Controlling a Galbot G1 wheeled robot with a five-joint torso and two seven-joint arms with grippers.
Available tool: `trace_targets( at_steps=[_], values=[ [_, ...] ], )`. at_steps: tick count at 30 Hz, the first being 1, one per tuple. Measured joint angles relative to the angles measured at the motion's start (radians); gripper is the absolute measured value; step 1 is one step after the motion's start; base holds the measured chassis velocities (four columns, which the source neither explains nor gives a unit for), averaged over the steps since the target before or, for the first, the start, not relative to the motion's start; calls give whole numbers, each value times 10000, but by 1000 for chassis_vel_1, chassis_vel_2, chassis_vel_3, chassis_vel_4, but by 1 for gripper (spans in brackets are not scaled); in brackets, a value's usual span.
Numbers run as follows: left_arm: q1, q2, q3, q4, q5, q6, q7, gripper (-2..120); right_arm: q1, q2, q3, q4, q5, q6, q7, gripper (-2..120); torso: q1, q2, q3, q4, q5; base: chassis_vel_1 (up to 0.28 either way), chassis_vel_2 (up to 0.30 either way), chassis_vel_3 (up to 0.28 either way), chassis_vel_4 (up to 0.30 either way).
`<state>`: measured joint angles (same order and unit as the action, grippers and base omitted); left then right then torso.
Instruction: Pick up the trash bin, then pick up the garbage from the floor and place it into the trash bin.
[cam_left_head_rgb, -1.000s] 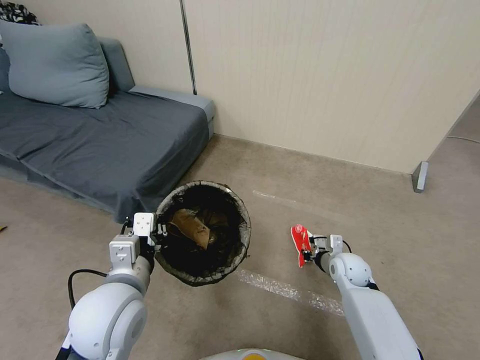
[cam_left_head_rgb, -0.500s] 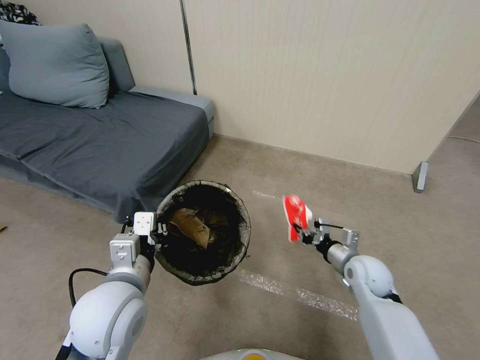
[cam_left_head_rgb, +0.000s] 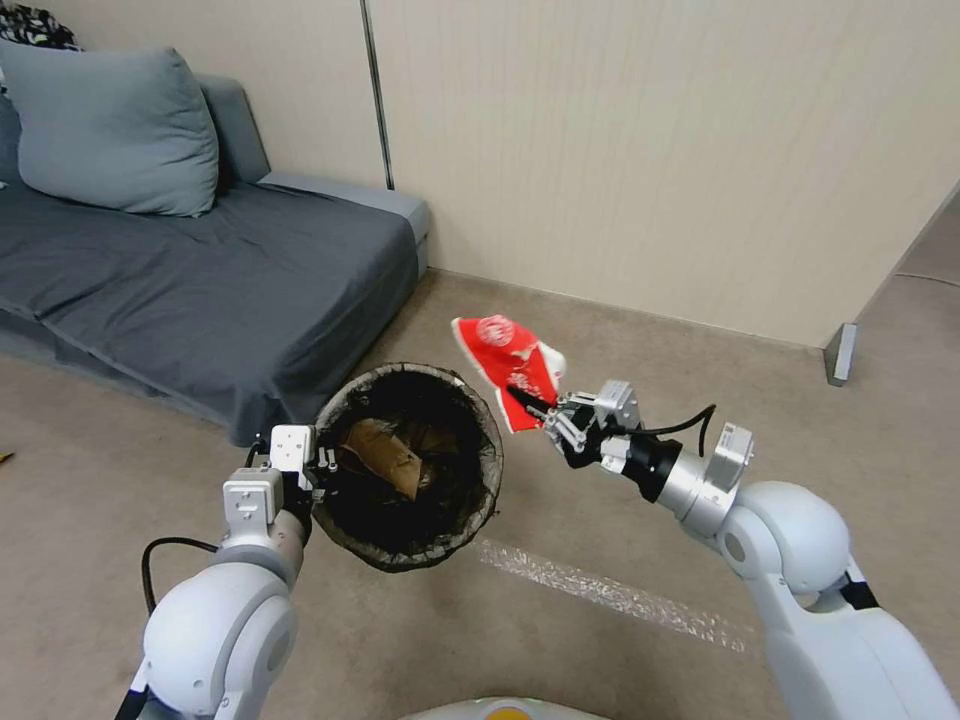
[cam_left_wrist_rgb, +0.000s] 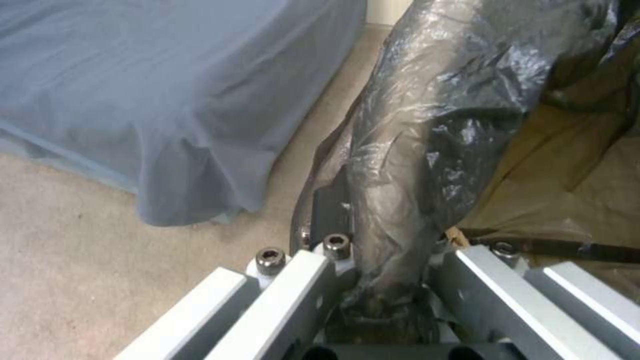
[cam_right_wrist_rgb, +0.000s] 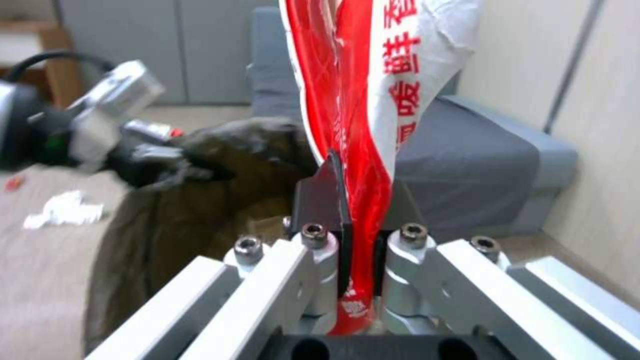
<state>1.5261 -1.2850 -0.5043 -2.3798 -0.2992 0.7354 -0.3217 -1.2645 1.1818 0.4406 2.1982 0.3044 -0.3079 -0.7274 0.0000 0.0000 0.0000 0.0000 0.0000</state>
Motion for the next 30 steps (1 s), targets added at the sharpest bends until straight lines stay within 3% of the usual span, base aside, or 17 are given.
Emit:
trace_targets(
  at_steps=[12, 20, 30],
  values=[
    [20, -51, 72, -21, 87, 0, 22, 0, 928, -1552, -1225, -64, -563, 567, -1440, 1, 0, 0, 0, 1, 1, 0, 0, 0, 0],
    [34, -122, 35, -47, 133, 0, 34, 0, 1693, -1672, -2347, -641, -1571, 874, -1426, 1, 0, 0, 0, -1, 0, 0, 0, 0, 0],
    [69, -196, 41, -32, 222, 0, 71, 0, 2873, -1584, -3386, -1397, -1183, 506, -861, 1, 0, 0, 1, 2, 0, 0, 0, 0, 0]
  ],
)
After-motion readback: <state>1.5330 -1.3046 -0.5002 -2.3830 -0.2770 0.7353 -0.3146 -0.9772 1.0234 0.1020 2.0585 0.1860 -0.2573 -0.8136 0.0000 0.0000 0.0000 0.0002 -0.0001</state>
